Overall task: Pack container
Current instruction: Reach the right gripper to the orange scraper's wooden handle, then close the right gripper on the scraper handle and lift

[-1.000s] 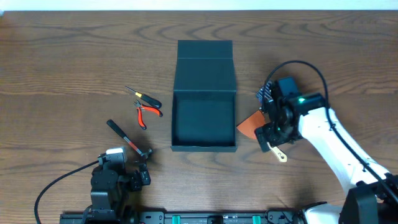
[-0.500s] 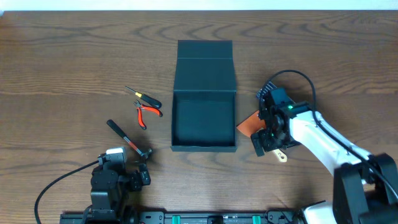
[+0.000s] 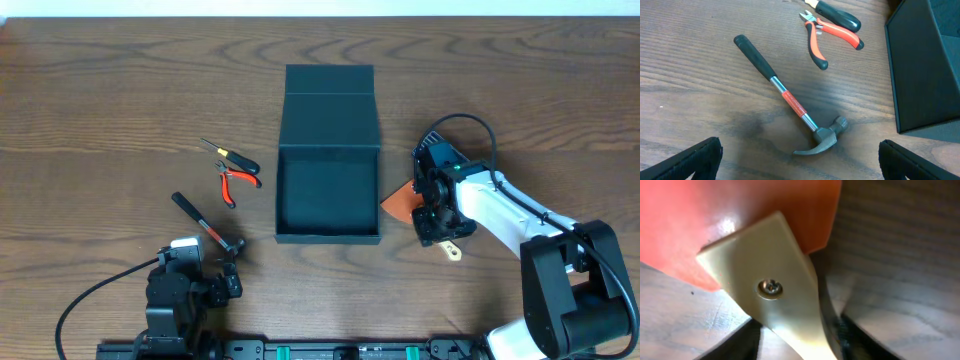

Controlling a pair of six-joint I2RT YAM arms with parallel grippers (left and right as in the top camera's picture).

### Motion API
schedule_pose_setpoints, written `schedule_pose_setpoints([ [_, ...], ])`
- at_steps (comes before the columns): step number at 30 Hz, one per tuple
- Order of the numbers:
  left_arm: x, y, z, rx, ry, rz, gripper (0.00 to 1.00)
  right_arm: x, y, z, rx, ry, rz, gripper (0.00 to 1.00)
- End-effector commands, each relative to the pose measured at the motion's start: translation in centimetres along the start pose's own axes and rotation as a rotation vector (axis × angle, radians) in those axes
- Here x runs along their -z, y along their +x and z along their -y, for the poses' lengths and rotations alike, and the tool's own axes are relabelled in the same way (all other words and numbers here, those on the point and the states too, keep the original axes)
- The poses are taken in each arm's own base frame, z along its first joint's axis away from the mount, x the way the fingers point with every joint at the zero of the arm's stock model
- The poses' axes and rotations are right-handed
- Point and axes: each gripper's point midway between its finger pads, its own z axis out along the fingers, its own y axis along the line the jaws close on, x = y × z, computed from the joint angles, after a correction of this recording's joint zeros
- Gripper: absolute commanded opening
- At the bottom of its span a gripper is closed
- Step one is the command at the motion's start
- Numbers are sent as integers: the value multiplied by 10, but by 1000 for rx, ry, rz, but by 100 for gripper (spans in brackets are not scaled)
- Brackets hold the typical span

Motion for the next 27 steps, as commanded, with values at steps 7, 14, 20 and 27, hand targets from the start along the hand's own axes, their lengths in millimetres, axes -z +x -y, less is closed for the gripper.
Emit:
schedule_pose_setpoints([
  [7,-6,20,-6,-14,-24,-64,98,-16,8,1,-40,16,-50,19],
  [14,-6,20,-6,-14,-24,-64,98,-9,6,0,-40,18,-59,11],
  [20,-6,20,-6,-14,-24,-64,99,9,-8,-1,-39,16,-43,8],
  [27,-6,20,-6,-14,-25,-64,98,37,-30,-3,-39,11,2,7],
])
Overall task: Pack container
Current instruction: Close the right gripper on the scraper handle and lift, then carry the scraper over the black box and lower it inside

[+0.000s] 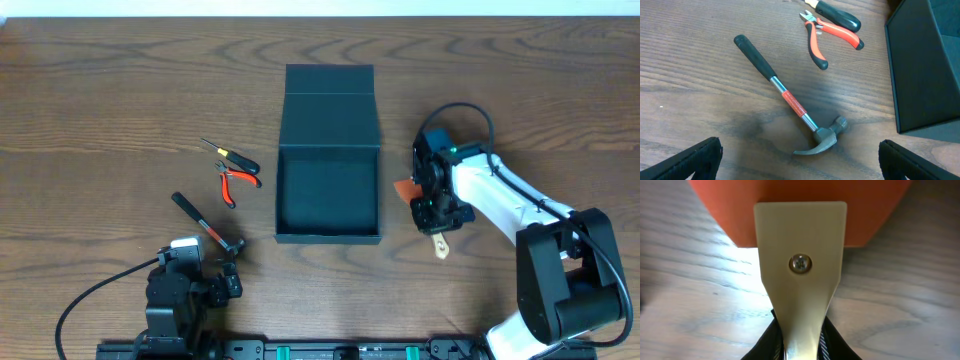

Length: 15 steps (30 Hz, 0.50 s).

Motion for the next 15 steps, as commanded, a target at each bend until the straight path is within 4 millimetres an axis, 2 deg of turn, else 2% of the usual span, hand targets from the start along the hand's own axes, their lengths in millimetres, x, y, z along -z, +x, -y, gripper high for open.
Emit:
schedule_pose_setpoints([
  [1,-6,20,-6,-14,-24,-64,98,20,-19,-3,-6,4,57,7],
  [7,-6,20,-6,-14,-24,-64,99,52,-33,-5,-6,-6,132,7],
  [15,-6,20,-6,-14,-24,-64,98,116,-41,-7,-6,-35,321,7],
])
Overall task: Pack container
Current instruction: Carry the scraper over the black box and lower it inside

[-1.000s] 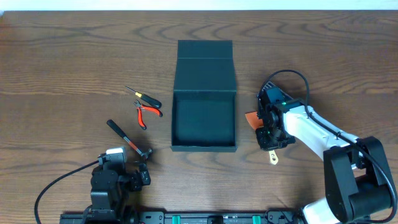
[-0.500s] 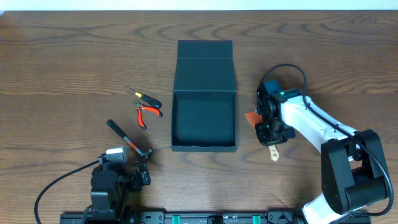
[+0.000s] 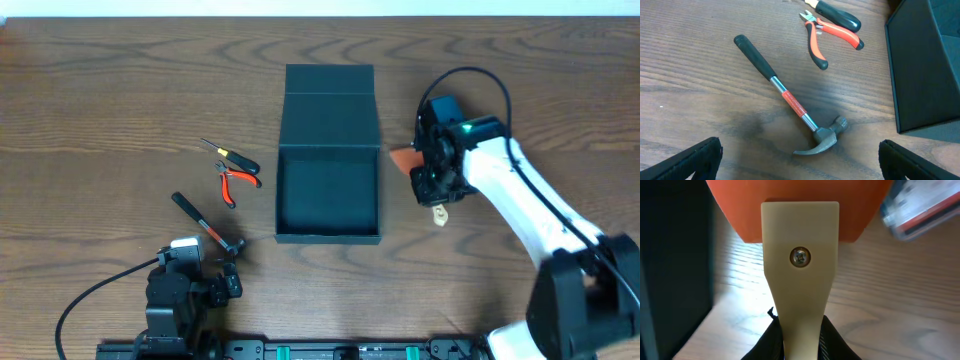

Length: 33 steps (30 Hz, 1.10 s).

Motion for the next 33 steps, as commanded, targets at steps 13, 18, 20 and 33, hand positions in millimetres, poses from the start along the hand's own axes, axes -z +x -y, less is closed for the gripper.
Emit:
schedule_pose_setpoints([
  [13,-6,20,-6,-14,-24,-64,99,100,-15,-88,236,-180,328,8],
  [18,-6,20,-6,-14,-24,-64,99,93,-20,-127,331,-209,355,13],
  [20,-6,20,-6,-14,-24,-64,98,86,-23,-136,350,-212,350,13],
  [33,-6,20,-6,-14,-24,-64,99,6,-30,-180,496,-191,230,10],
])
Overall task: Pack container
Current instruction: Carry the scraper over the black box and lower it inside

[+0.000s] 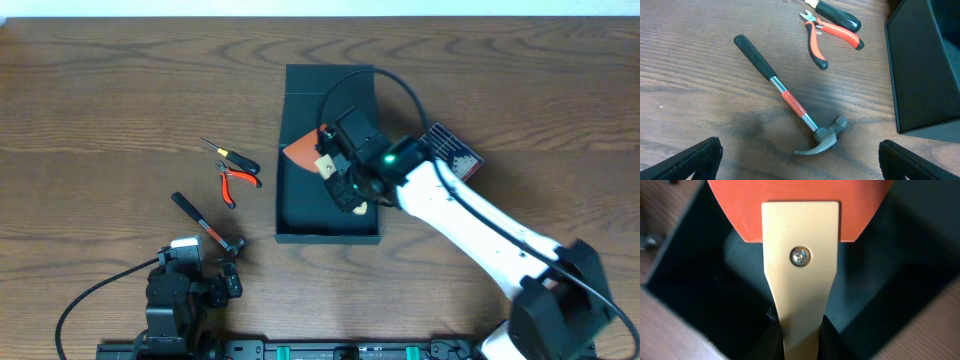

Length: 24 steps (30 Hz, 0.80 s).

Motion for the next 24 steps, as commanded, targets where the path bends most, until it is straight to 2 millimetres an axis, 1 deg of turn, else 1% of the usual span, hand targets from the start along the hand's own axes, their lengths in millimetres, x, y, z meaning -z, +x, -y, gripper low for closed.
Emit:
schedule_pose_setpoints([
  [1,-6,20,-6,-14,-24,-64,99,-15,1,-11,67,-14,-30,10],
  [5,-6,20,-6,-14,-24,-64,99,-34,12,-10,88,2,-96,7],
  [9,-6,20,-6,-14,-24,-64,98,-42,19,-8,96,9,-129,7],
  [13,-6,20,-6,-14,-24,-64,98,-42,19,-2,99,45,-131,7],
  [17,-6,20,-6,-14,-24,-64,98,-40,29,4,100,75,-171,6],
  [19,-6,20,-6,-14,-24,-64,98,-40,31,5,100,79,-183,6],
  [24,-6,20,-6,-14,-24,-64,99,-40,30,4,100,78,-178,7],
])
